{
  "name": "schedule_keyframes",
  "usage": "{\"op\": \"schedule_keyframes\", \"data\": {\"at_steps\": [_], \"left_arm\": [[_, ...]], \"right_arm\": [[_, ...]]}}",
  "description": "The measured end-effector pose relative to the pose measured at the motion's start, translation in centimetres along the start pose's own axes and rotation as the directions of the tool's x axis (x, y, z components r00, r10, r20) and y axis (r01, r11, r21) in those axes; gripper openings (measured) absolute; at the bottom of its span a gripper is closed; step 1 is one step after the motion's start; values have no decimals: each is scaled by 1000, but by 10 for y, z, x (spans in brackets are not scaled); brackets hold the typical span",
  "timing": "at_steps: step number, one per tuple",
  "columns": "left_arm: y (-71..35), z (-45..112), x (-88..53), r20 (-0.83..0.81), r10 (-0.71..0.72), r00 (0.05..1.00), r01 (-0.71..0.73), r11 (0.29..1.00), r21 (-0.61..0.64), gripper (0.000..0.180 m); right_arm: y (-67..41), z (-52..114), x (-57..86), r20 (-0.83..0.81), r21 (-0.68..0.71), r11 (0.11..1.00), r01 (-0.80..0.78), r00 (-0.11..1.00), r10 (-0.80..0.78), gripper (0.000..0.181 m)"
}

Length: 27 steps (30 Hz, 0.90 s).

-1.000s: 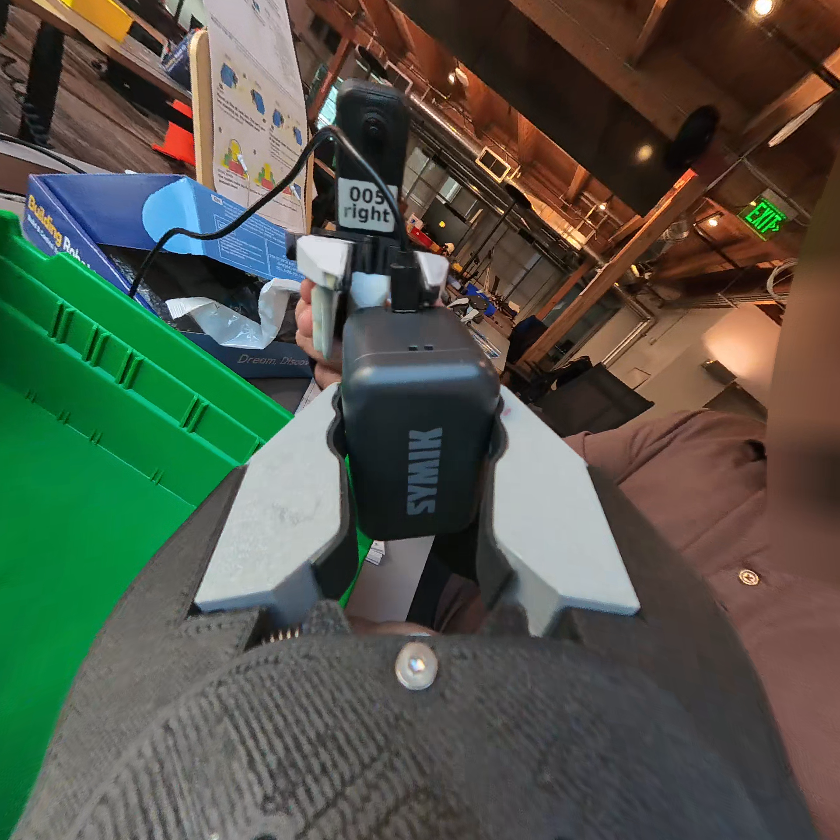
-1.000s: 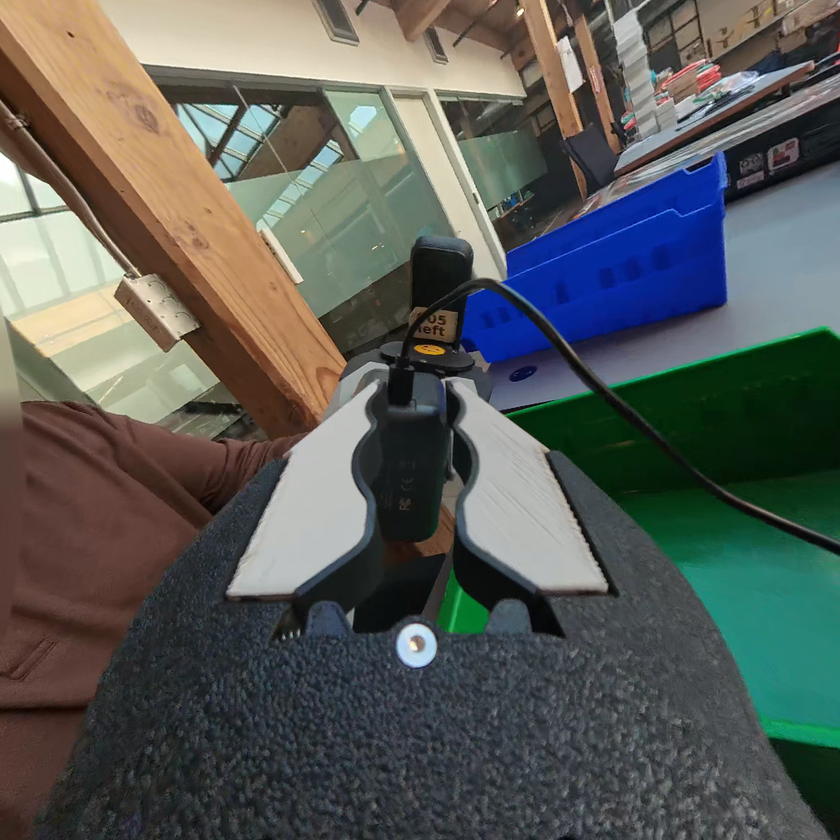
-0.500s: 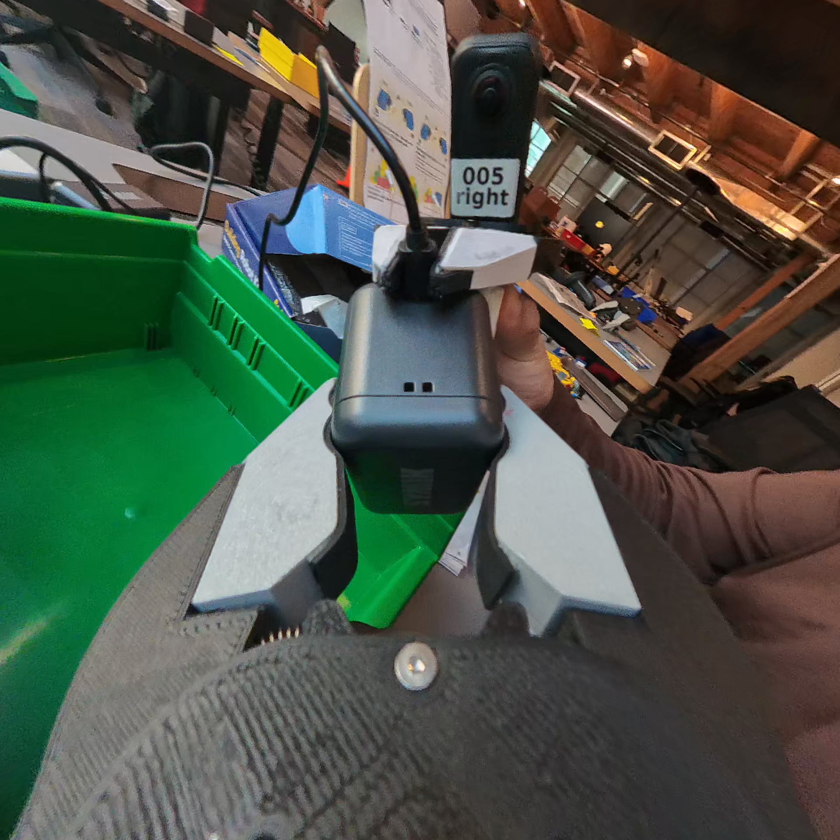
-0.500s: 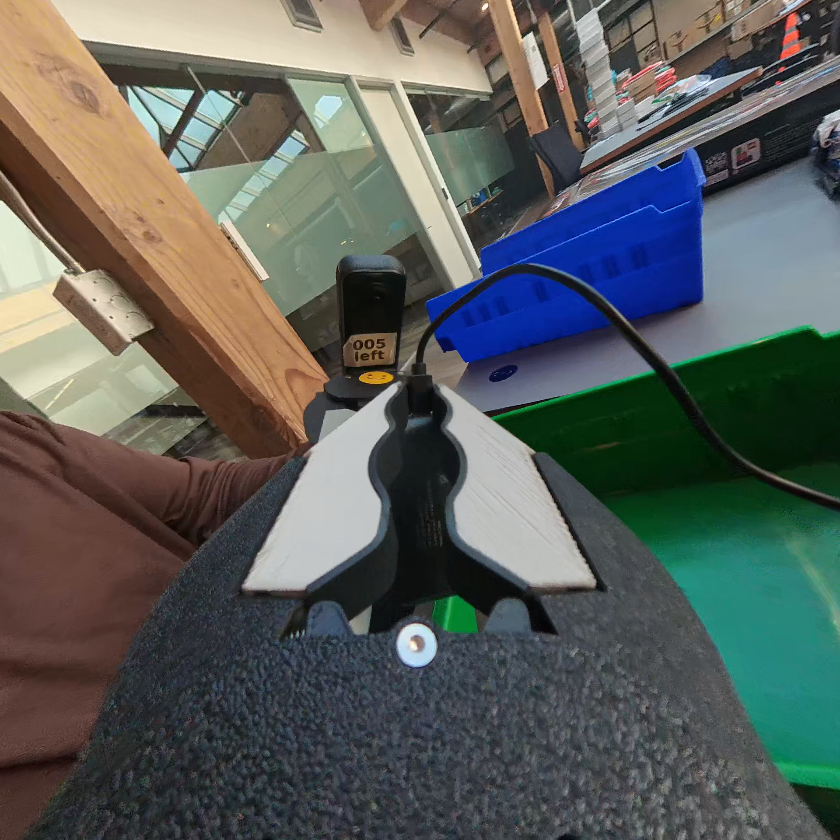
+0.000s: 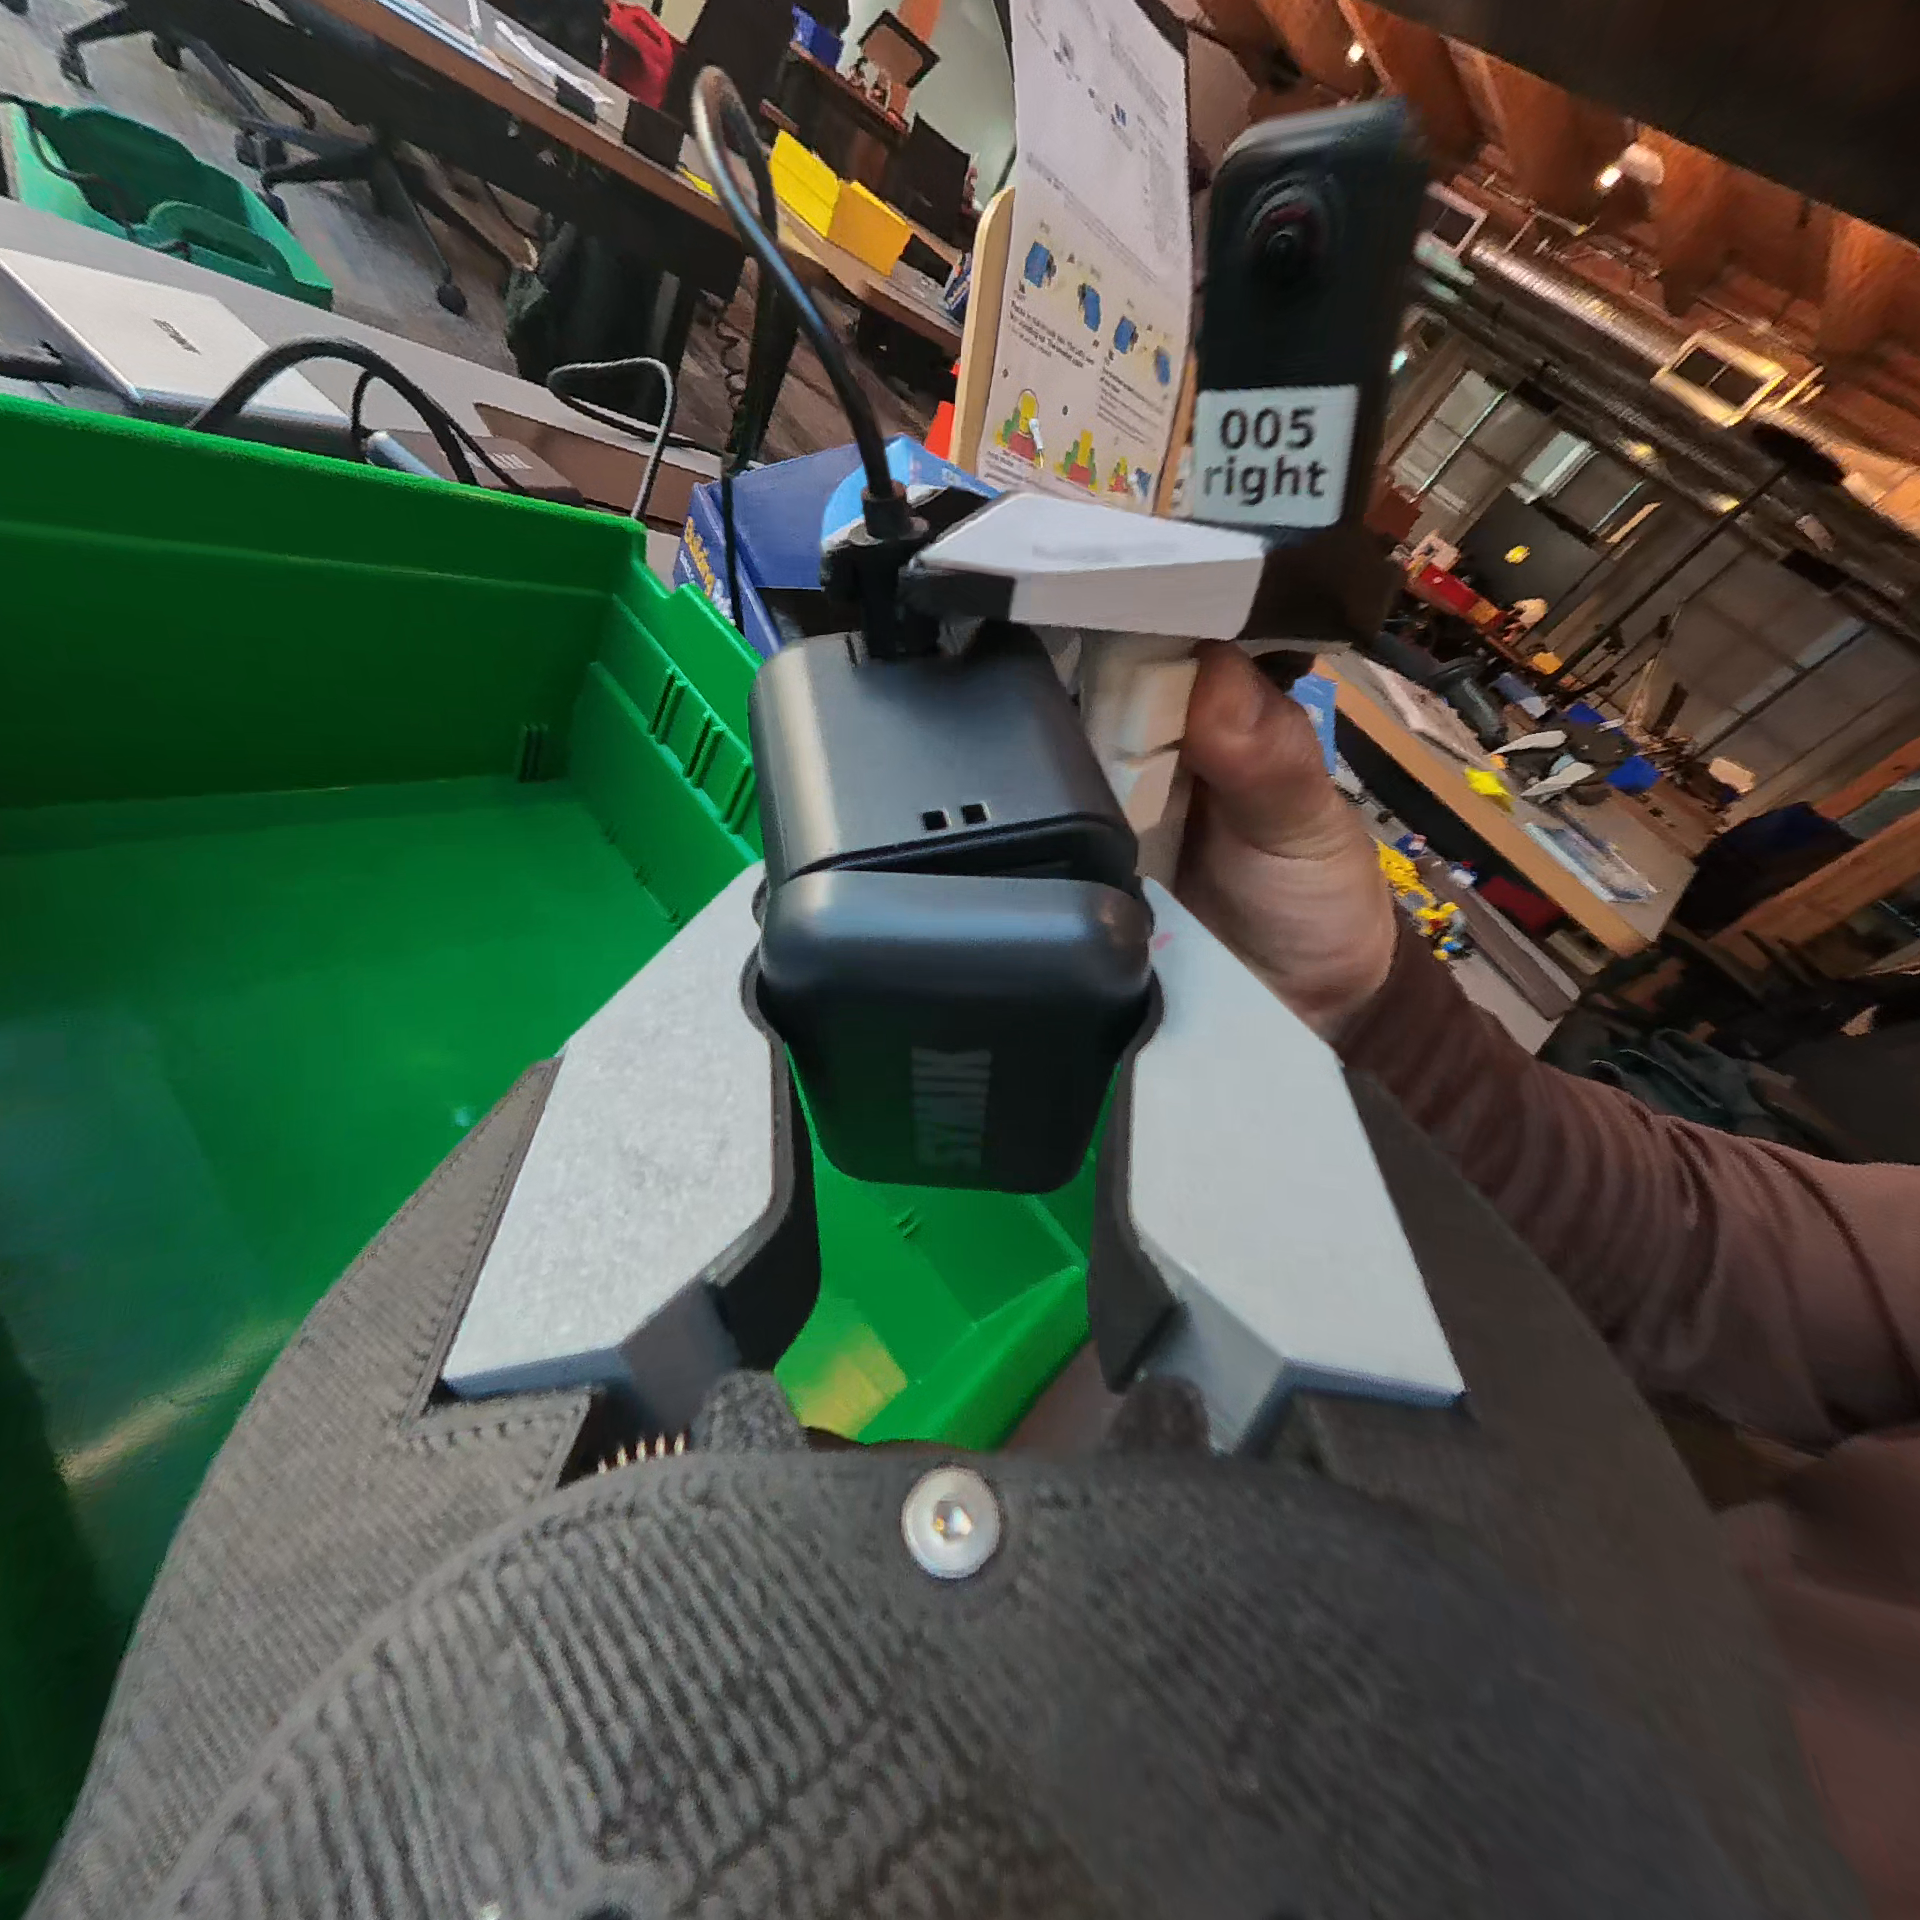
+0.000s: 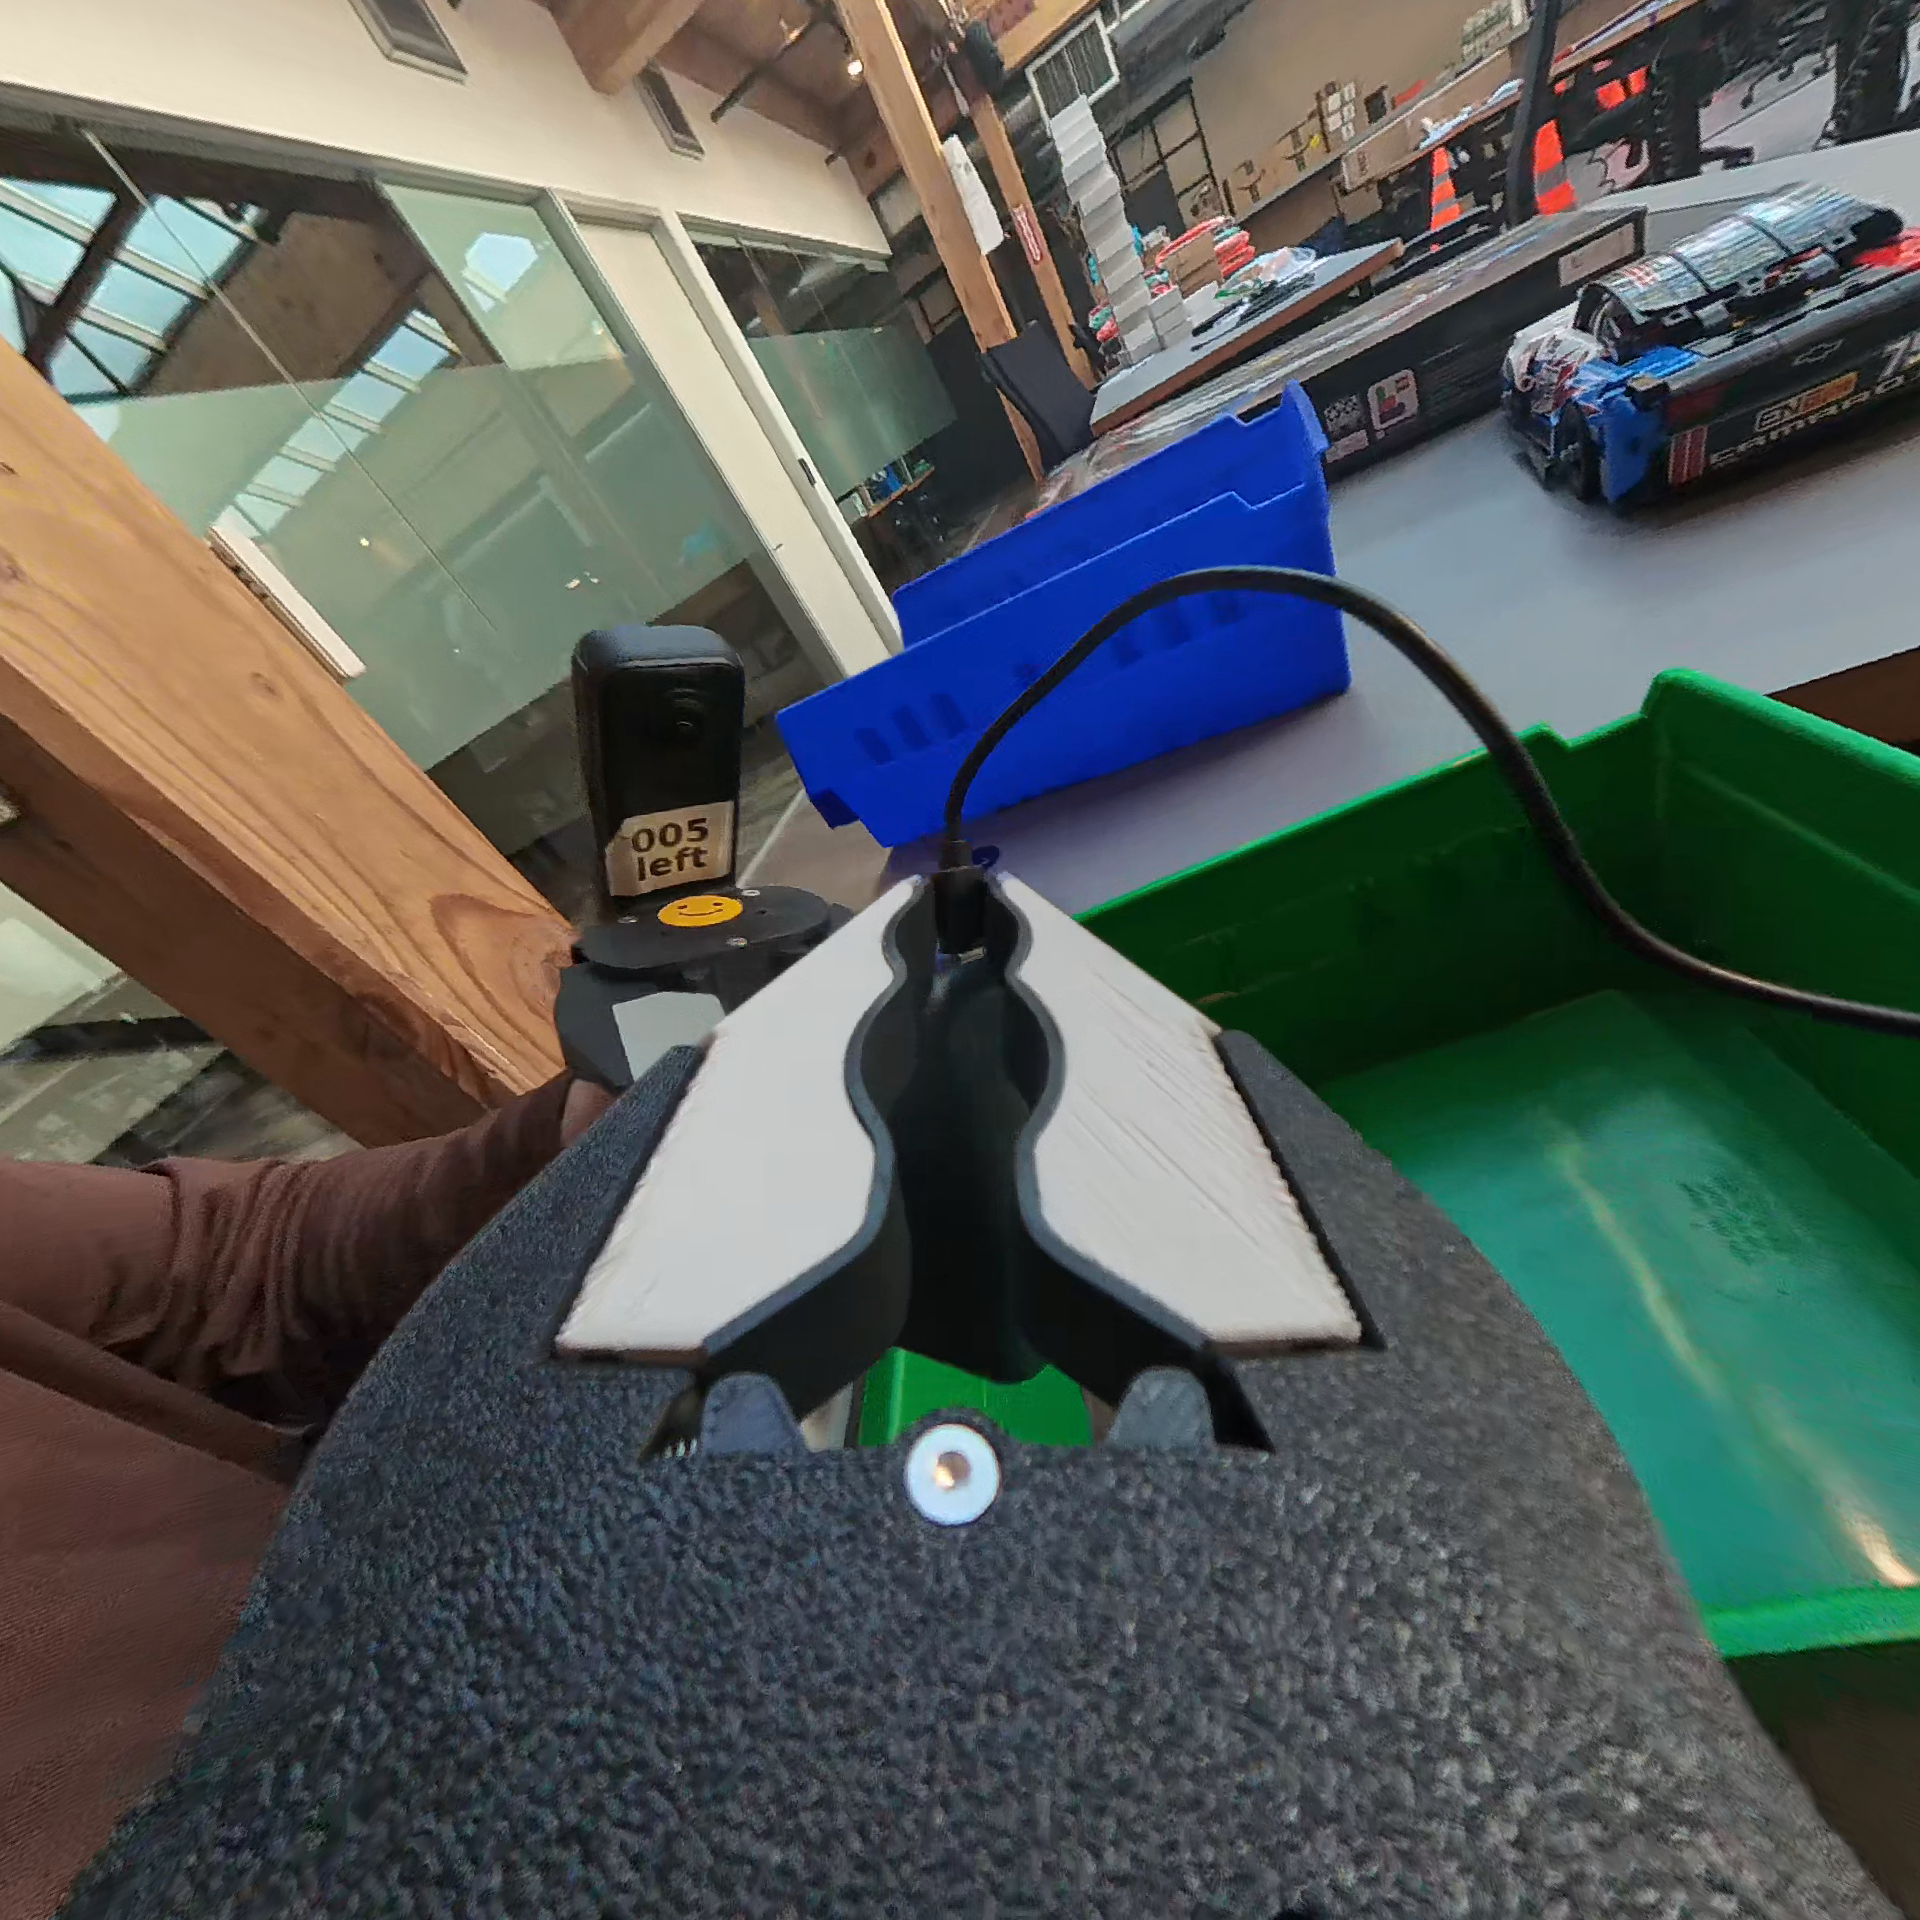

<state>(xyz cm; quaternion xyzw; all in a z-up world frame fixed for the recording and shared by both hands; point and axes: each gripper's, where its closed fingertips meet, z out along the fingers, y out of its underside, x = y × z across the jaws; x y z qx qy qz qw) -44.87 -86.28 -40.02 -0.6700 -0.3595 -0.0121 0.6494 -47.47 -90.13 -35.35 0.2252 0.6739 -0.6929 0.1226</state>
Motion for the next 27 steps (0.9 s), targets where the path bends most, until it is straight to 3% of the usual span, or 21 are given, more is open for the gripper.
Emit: {"op": "schedule_keyframes", "data": {"at_steps": [4,9,12,19,23,27], "left_arm": [[8,-2,-22,190,187,964,-175,981,-80,63],[14,-8,-35,295,377,878,-337,924,-180,63],[11,-7,-24,206,292,934,-274,955,-110,63],[21,-15,-17,60,142,988,-129,974,-189,63],[18,-33,-18,14,143,990,-133,951,-279,44],[18,-40,-28,33,145,989,-124,926,-356,32]], "right_arm": [[9,0,6,-65,-38,998,54,996,-56,6],[14,-1,7,-69,-46,997,66,995,-69,5],[13,-3,4,-7,-23,1000,18,1000,-18,6],[24,-7,13,2,-68,997,-32,999,33,6],[32,-14,32,-76,-140,990,5,997,-15,4],[42,-12,40,-74,-204,977,-69,996,55,4]]}}
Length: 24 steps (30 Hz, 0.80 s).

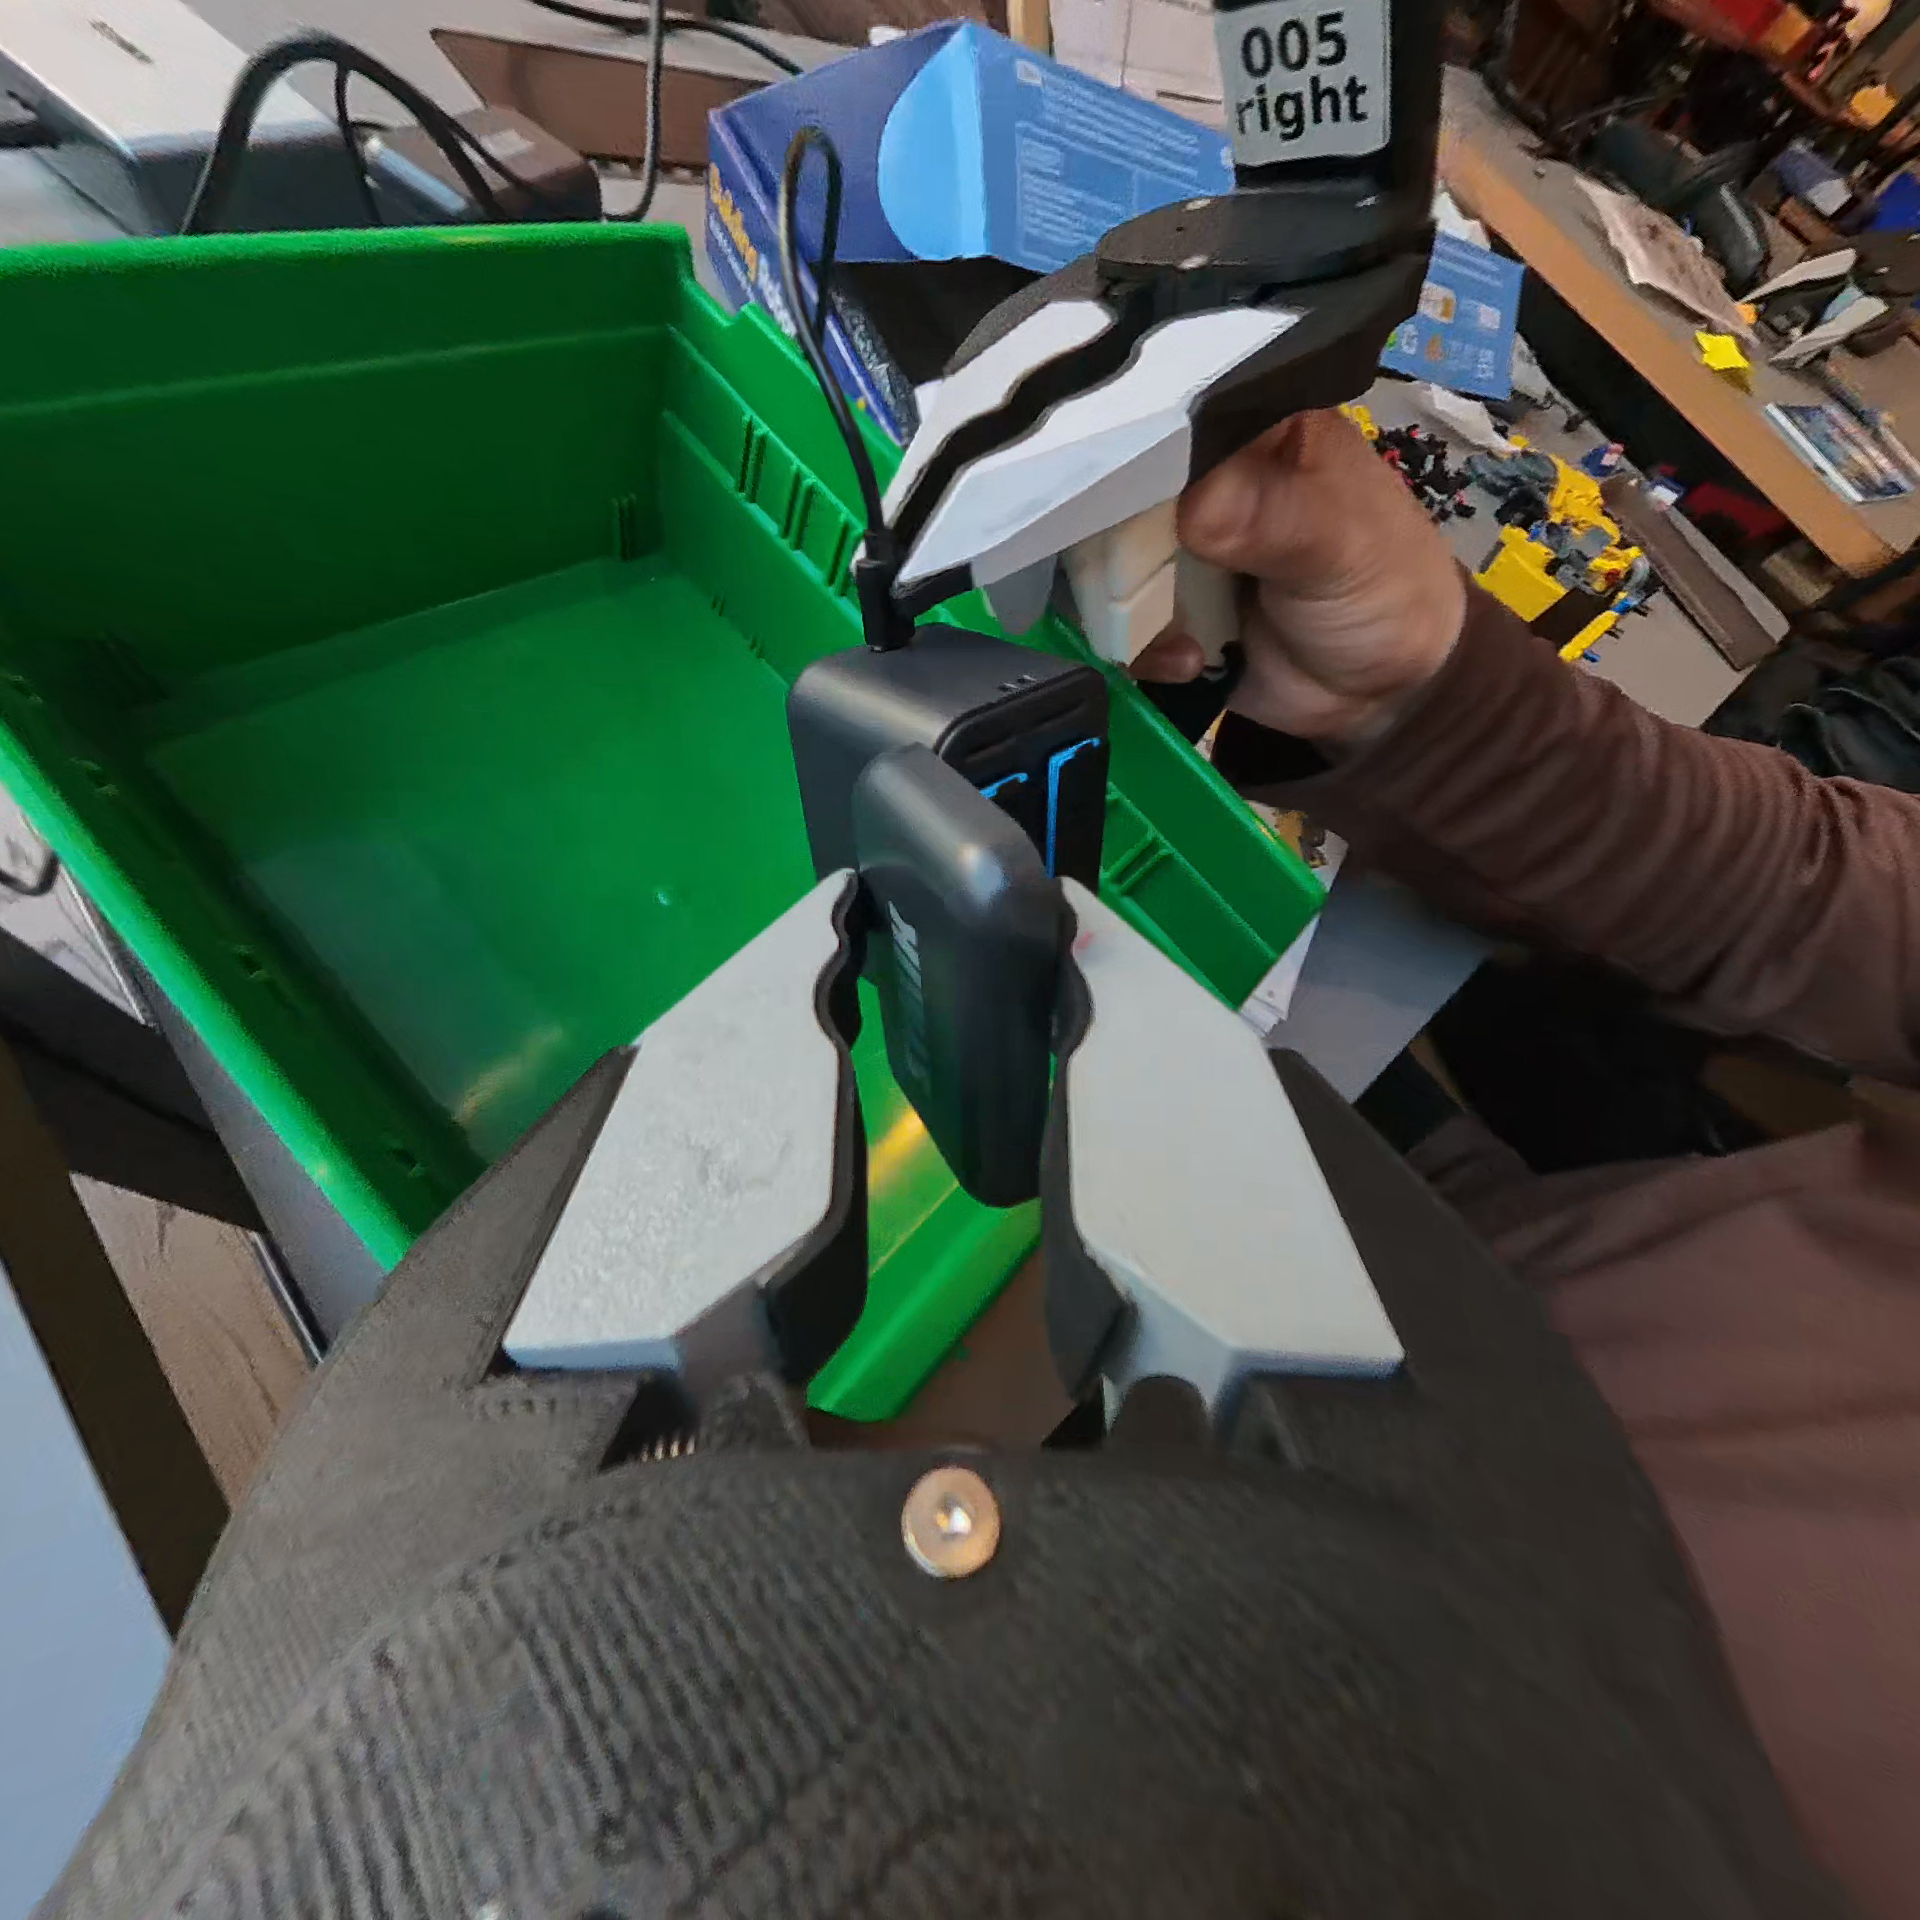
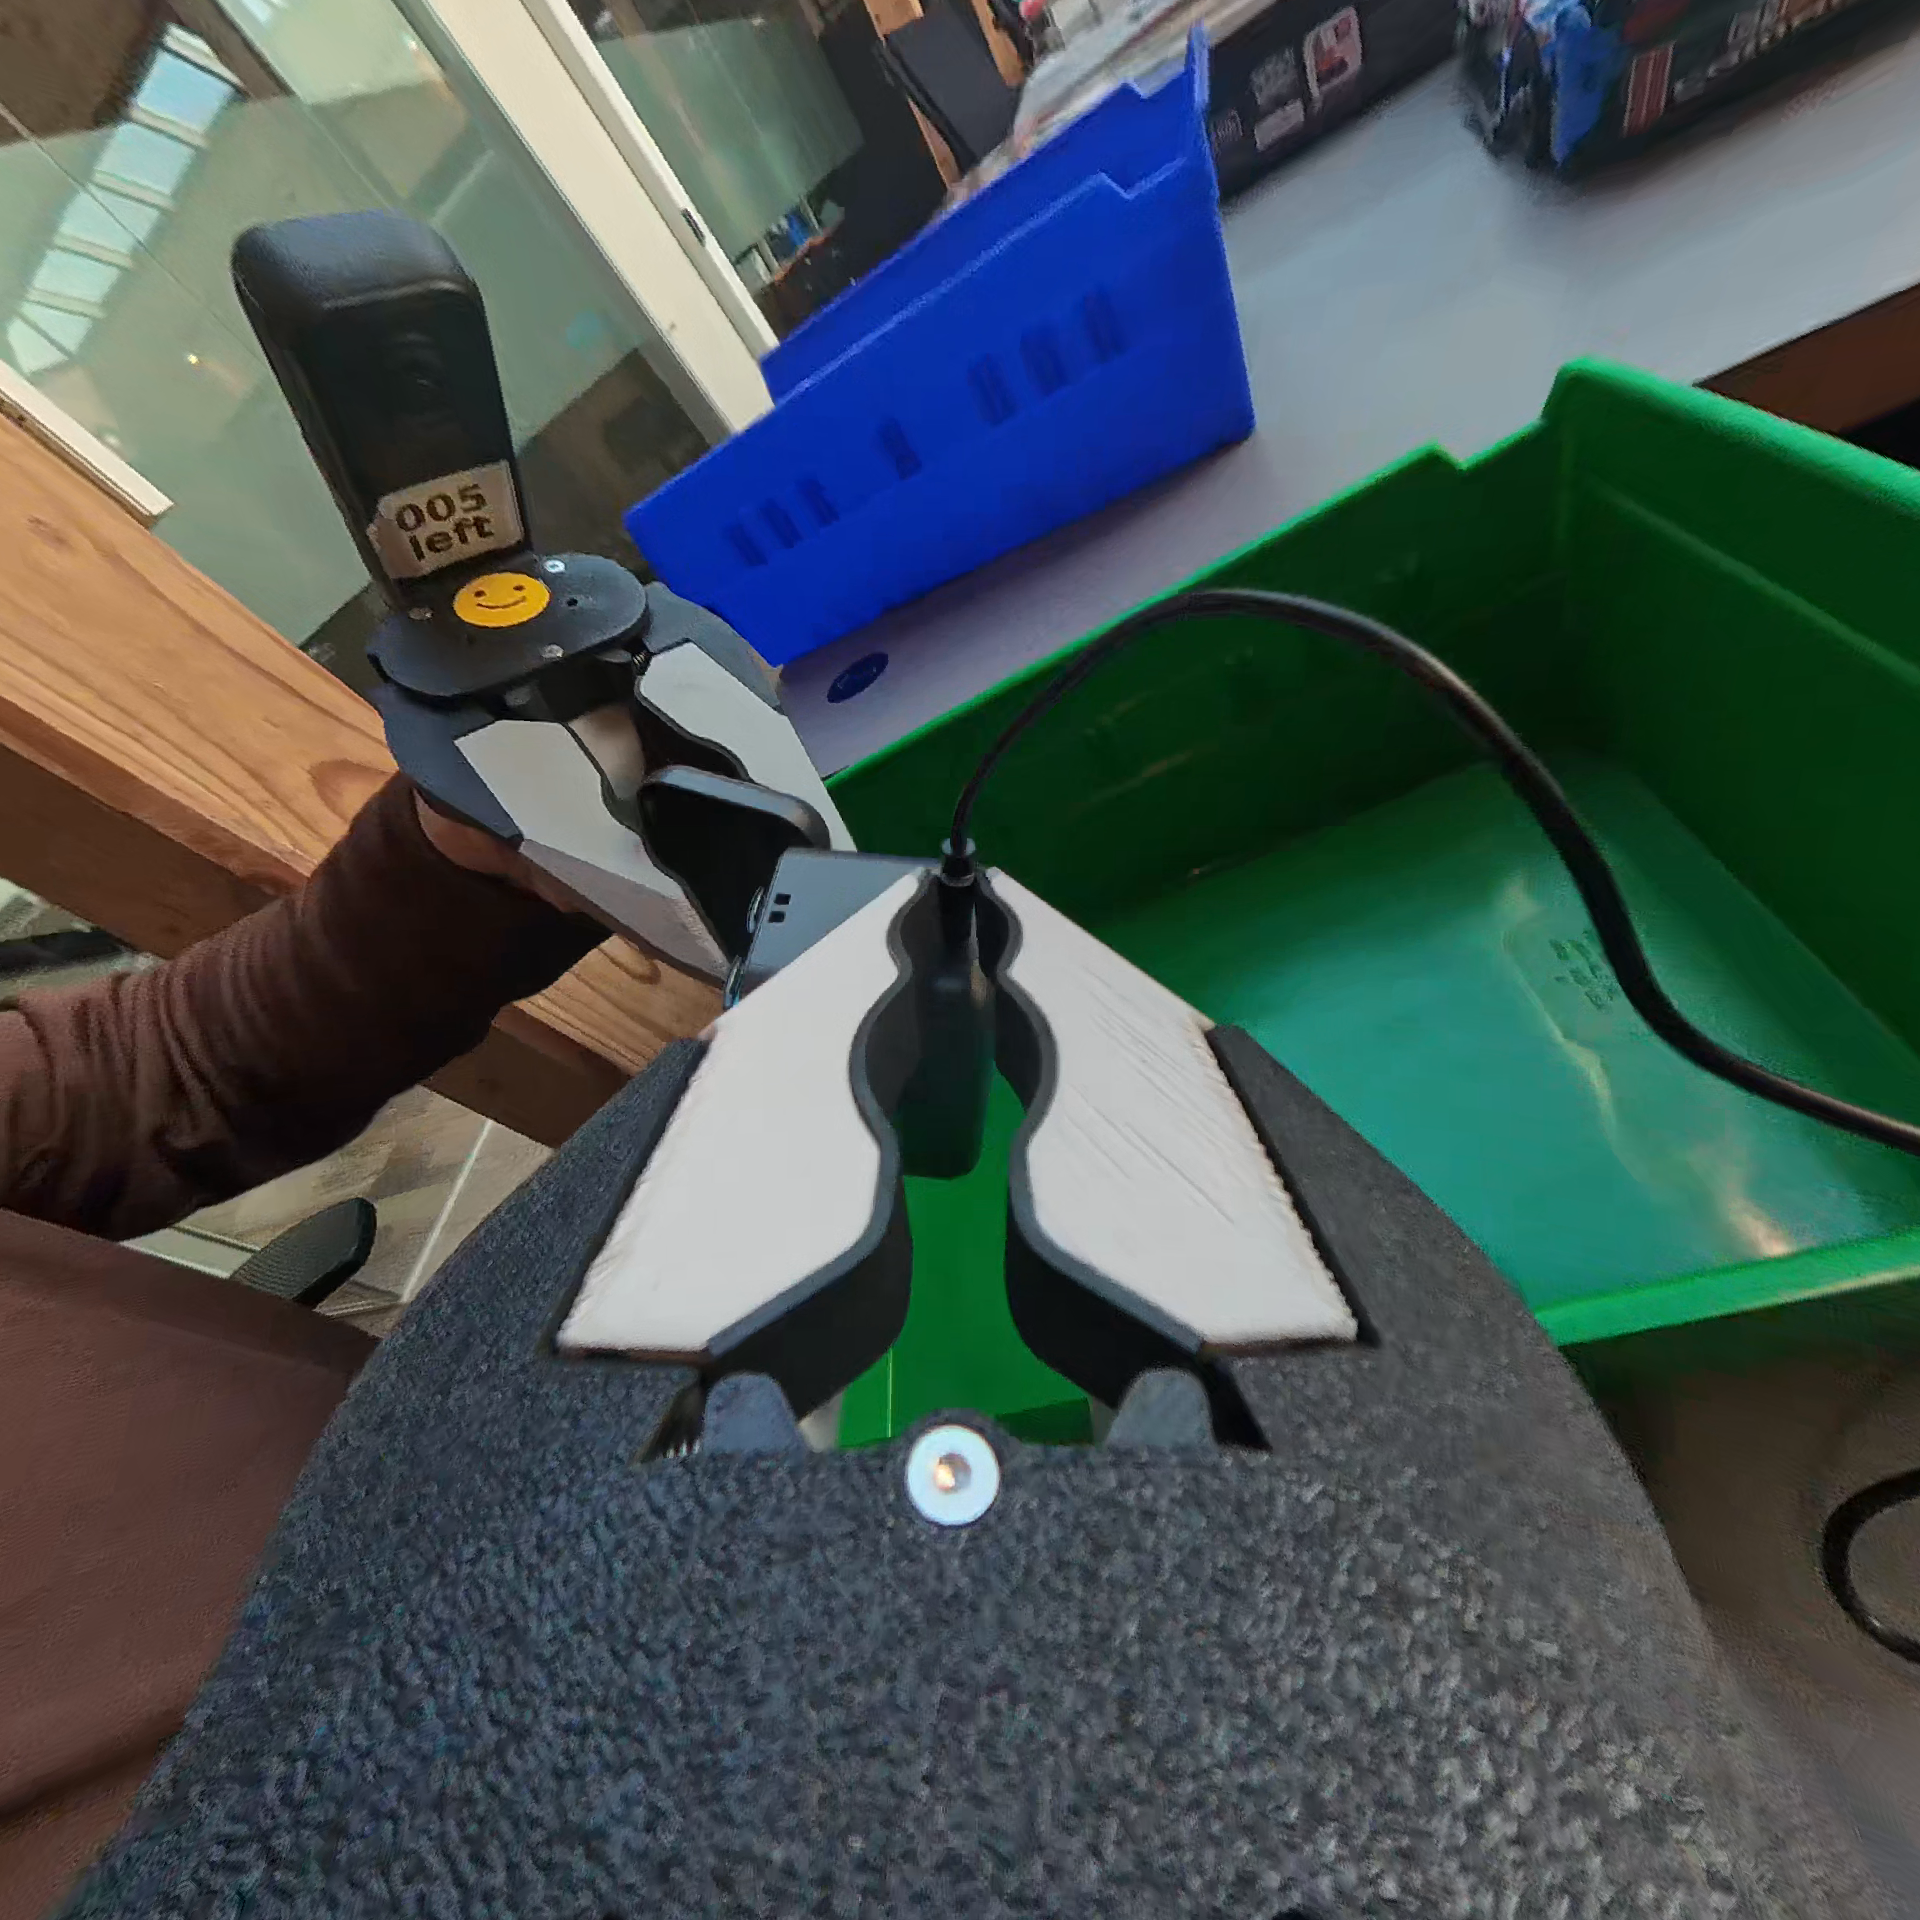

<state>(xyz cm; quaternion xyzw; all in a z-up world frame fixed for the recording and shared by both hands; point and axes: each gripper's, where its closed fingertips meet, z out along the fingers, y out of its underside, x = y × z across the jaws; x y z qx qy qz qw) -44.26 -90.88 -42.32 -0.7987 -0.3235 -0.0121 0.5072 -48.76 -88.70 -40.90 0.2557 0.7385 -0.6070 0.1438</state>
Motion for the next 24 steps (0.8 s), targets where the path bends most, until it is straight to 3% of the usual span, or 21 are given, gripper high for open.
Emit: {"op": "schedule_keyframes", "data": {"at_steps": [3,5,8,13,17,24], "left_arm": [[6,4,-13,-5,-83,997,83,995,-49,31],[6,3,-16,1,-110,994,109,990,-84,30],[8,5,-16,43,-55,998,62,980,-191,29],[21,17,-28,85,12,996,21,923,-383,29],[36,33,-33,67,-23,998,54,863,-503,29],[30,49,-36,54,-87,995,102,826,-554,28]], "right_arm": [[15,5,12,-61,-138,990,-35,998,27,5],[18,3,14,-112,-205,979,14,993,-37,7],[22,-3,18,-195,-330,941,81,969,-151,10],[45,-22,23,-281,-549,833,65,924,-258,15],[54,-33,14,-285,-609,784,119,890,-356,14],[71,-33,2,-241,-654,740,157,884,-400,16]]}}
